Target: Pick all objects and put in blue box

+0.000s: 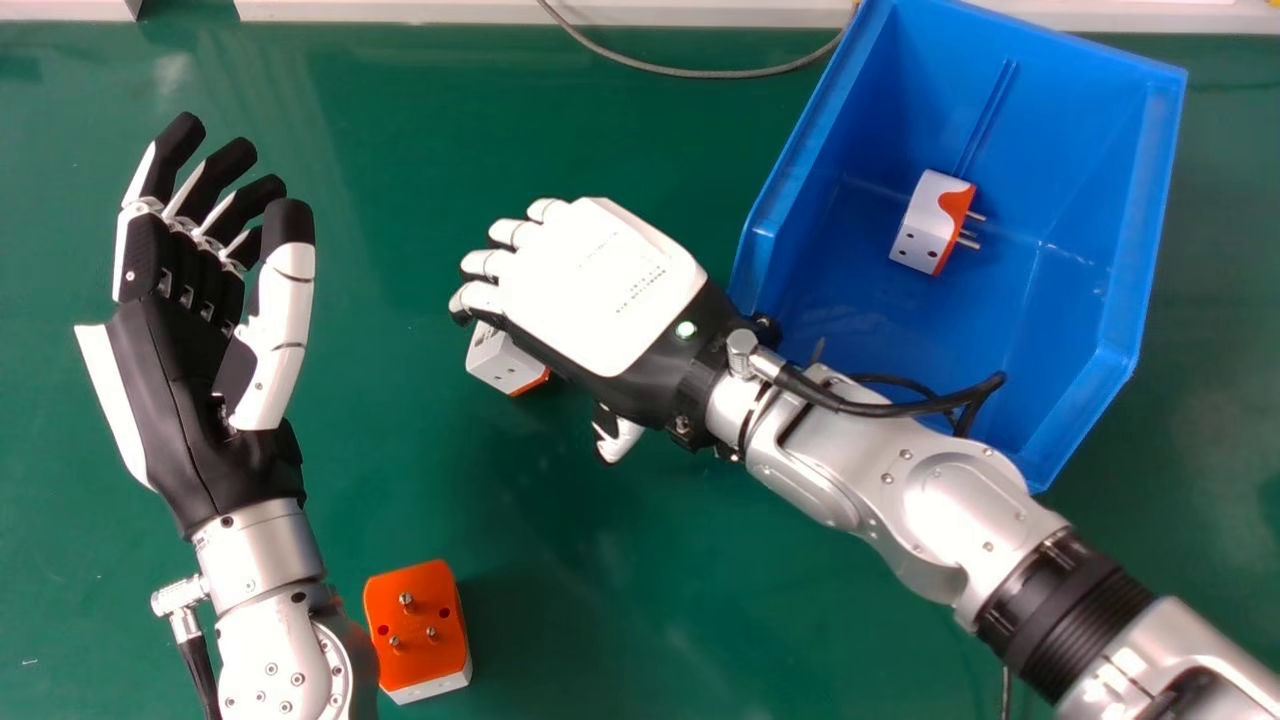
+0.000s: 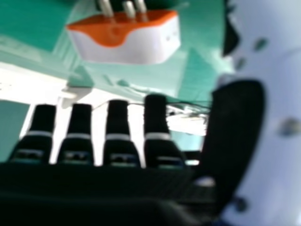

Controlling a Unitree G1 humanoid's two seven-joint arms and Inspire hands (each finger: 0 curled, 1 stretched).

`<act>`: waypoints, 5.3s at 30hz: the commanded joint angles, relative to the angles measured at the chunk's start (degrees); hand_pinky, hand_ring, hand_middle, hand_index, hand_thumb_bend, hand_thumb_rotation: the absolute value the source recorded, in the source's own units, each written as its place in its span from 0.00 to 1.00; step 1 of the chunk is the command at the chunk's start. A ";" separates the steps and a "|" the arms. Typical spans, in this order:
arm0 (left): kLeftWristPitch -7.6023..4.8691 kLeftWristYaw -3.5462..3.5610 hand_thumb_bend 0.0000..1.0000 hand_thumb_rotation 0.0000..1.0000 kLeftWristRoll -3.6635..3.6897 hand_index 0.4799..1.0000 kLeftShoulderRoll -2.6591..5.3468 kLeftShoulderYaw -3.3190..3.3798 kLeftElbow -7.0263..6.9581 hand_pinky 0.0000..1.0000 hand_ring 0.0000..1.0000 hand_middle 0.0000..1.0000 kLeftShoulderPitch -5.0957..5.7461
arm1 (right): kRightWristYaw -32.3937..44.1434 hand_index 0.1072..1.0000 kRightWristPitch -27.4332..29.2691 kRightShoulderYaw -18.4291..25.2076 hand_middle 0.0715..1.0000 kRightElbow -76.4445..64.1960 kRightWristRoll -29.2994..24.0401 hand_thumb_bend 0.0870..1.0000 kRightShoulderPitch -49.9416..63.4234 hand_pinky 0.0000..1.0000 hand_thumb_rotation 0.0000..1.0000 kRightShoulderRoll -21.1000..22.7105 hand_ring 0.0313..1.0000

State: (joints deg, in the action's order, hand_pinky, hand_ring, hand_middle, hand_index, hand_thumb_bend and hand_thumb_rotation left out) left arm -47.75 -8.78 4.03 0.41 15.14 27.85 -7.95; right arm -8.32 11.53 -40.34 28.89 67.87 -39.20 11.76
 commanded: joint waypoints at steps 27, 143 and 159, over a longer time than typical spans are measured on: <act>-1.88 -0.70 0.62 0.41 -0.94 0.62 -1.07 -0.04 -0.22 0.65 0.71 0.77 -0.88 | -4.40 0.76 -4.54 -5.17 0.87 14.02 -0.74 0.75 -10.30 0.84 0.00 -6.57 0.88; -2.51 -1.81 0.64 0.39 0.39 0.59 1.02 0.55 -1.81 0.64 0.70 0.76 0.02 | -14.92 0.43 5.35 -12.78 0.44 41.12 -6.25 0.49 -24.42 0.34 0.00 -14.60 0.40; -2.57 -0.87 0.64 0.40 0.36 0.60 0.55 0.72 -0.73 0.64 0.70 0.77 -0.49 | -16.60 0.46 2.22 -11.81 0.44 40.29 -6.62 0.47 -24.00 0.33 0.00 -13.77 0.39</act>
State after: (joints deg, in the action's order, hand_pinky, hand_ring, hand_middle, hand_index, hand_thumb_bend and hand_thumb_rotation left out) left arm -49.41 -9.95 4.64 1.24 16.06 27.93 -8.11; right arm -23.45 15.64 -52.49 69.91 61.37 -62.53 -1.95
